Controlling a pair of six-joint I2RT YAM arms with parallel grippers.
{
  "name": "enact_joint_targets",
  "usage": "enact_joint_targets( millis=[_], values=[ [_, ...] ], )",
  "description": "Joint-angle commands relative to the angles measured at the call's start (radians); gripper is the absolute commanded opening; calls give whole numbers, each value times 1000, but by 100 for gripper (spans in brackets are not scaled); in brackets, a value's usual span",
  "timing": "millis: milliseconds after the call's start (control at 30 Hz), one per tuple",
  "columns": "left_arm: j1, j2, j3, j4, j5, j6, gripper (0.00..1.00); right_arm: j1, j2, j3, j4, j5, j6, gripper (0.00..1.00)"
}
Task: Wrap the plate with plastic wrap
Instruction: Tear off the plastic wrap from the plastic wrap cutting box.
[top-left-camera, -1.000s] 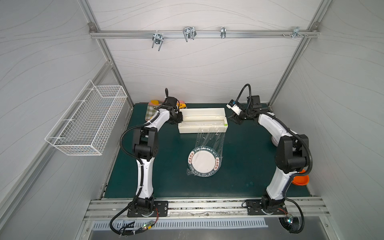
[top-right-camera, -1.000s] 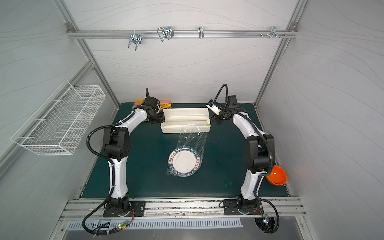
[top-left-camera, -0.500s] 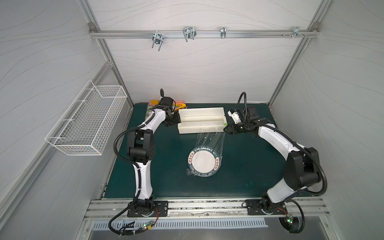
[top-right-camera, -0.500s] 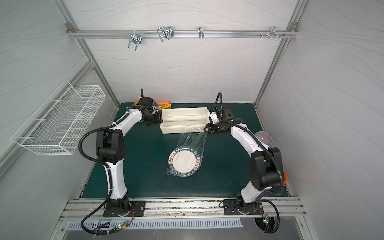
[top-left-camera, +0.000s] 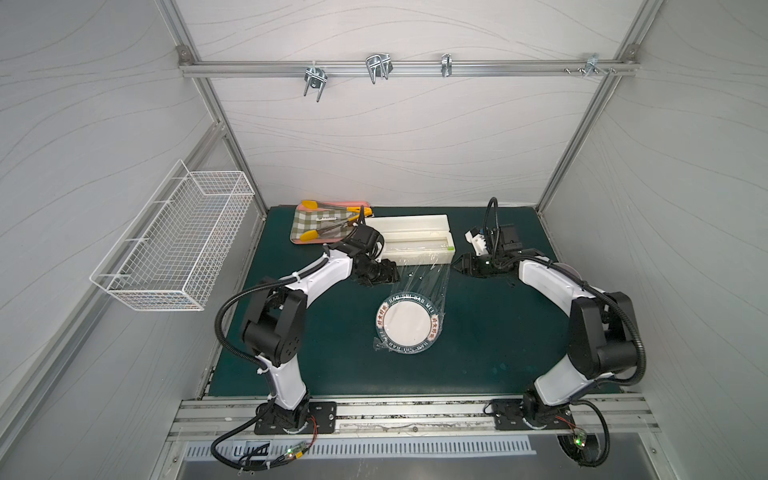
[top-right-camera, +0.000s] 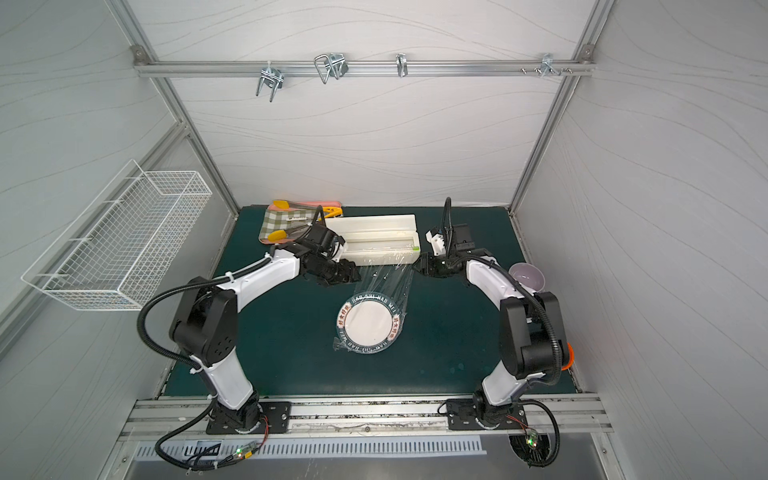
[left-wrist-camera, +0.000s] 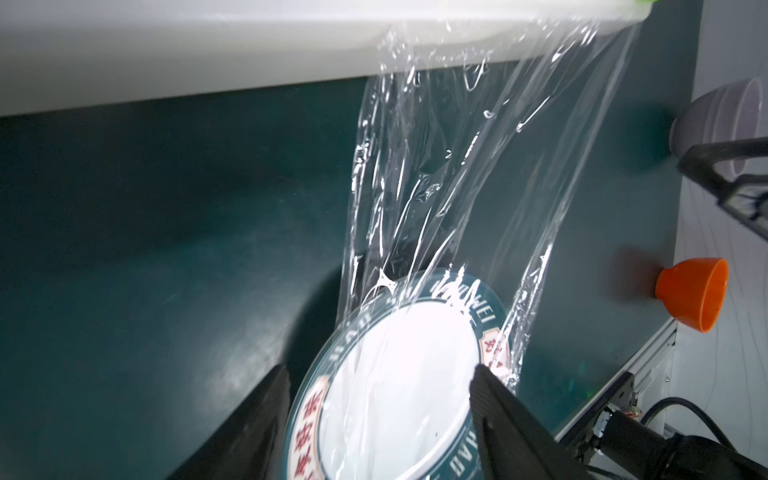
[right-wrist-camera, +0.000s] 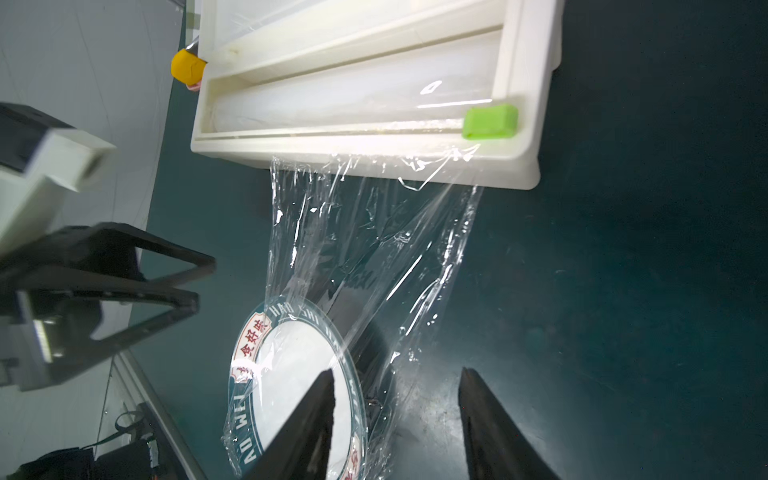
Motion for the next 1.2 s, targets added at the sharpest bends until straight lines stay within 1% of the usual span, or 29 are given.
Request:
enact_joint_targets(
  millis=[0,167,300,433,633,667,767,900,1033,1167],
  values=[
    [14,64,43,136,21,-19,70,-10,20,0,40,-40,25,50],
    [21,140,94,129,10,1,65,-16,25,3,52,-46,7,50],
    [61,164,72,207,90,-28,61,-19,38,13,57,-63,-11,50],
    [66,185,89,225,162,-16,54,-18,62,34,48,-64,-32,49],
    [65,213,94,235,194,-19,41,-29,110,89,45,-56,-47,49],
    [65,213,97,239,201,-22,38,-34,117,103,43,-50,-48,49],
    [65,205,98,255,219,-27,23,-52,153,164,38,-42,-43,49],
    [67,189,91,267,231,-35,0,-58,227,269,0,30,-51,49],
    [78,157,62,274,212,-38,0,-54,338,404,-69,61,-48,49],
    [91,142,58,243,200,-24,0,-41,426,494,-97,74,-64,48]
  ],
)
